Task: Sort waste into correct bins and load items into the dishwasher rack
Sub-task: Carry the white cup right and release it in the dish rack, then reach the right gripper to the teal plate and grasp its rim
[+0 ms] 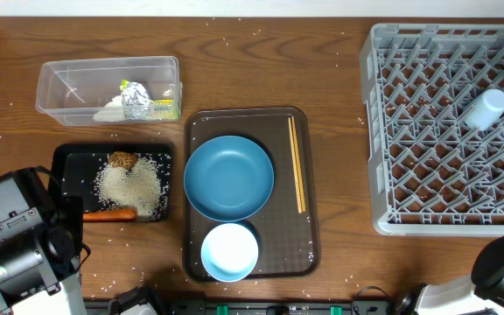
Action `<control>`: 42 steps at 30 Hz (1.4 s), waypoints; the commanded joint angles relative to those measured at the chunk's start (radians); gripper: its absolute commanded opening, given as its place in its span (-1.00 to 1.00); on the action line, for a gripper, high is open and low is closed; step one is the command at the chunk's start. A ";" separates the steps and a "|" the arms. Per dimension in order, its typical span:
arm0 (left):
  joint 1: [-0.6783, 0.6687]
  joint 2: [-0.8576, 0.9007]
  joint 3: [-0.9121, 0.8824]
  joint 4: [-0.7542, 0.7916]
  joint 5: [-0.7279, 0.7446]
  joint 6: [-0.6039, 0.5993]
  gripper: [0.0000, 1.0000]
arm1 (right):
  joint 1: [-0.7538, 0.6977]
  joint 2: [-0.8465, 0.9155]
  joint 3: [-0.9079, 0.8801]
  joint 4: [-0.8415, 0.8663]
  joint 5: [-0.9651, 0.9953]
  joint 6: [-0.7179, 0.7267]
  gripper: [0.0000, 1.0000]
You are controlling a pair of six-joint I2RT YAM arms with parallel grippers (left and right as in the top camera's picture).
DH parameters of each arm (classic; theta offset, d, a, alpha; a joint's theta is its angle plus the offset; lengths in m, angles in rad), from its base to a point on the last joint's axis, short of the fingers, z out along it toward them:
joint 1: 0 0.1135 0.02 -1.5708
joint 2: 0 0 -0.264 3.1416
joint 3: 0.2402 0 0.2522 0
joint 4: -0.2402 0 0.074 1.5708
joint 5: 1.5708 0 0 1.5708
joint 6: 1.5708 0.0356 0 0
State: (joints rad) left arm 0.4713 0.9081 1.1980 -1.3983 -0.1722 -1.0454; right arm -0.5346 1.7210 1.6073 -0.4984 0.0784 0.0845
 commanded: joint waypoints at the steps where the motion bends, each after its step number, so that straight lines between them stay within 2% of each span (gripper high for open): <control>1: 0.005 -0.001 -0.002 -0.004 -0.020 0.013 0.96 | -0.053 0.006 0.016 -0.011 -0.007 -0.021 0.19; 7: 0.005 -0.001 -0.002 -0.004 -0.020 0.013 0.96 | -0.109 0.071 0.016 -0.055 -0.009 -0.022 0.21; 19: 0.005 -0.001 -0.002 -0.004 -0.020 0.013 0.96 | -0.100 0.163 0.016 -0.102 -0.031 -0.022 0.36; 21: 0.005 -0.001 -0.002 -0.004 -0.020 0.013 0.96 | -0.098 0.163 0.016 -0.108 -0.035 -0.022 0.47; 23: 0.005 -0.001 -0.002 -0.004 -0.020 0.013 0.96 | -0.098 0.162 0.016 -0.108 -0.045 -0.022 0.79; 24: 0.005 -0.001 -0.002 -0.004 -0.020 0.013 0.96 | -0.098 0.160 0.016 -0.112 -0.052 -0.022 0.86; 29: 0.005 -0.001 -0.002 -0.004 -0.020 0.013 0.96 | -0.082 0.135 0.016 -0.115 -0.129 -0.018 0.96; 36: 0.005 -0.001 -0.002 -0.004 -0.020 0.013 0.95 | 0.061 0.027 0.016 -0.071 -0.280 0.016 0.99; 39: 0.005 -0.001 -0.002 -0.004 -0.020 0.013 0.96 | 0.181 -0.022 0.016 -0.063 -0.384 0.016 0.88; 42: 0.005 -0.001 -0.002 -0.004 -0.020 0.013 0.96 | 0.322 -0.047 0.016 -0.077 -0.436 0.016 0.88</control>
State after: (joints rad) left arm 0.4713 0.9081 1.1980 -1.3983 -0.1726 -1.0454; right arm -0.3222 1.7206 1.6085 -0.5621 -0.2398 0.0937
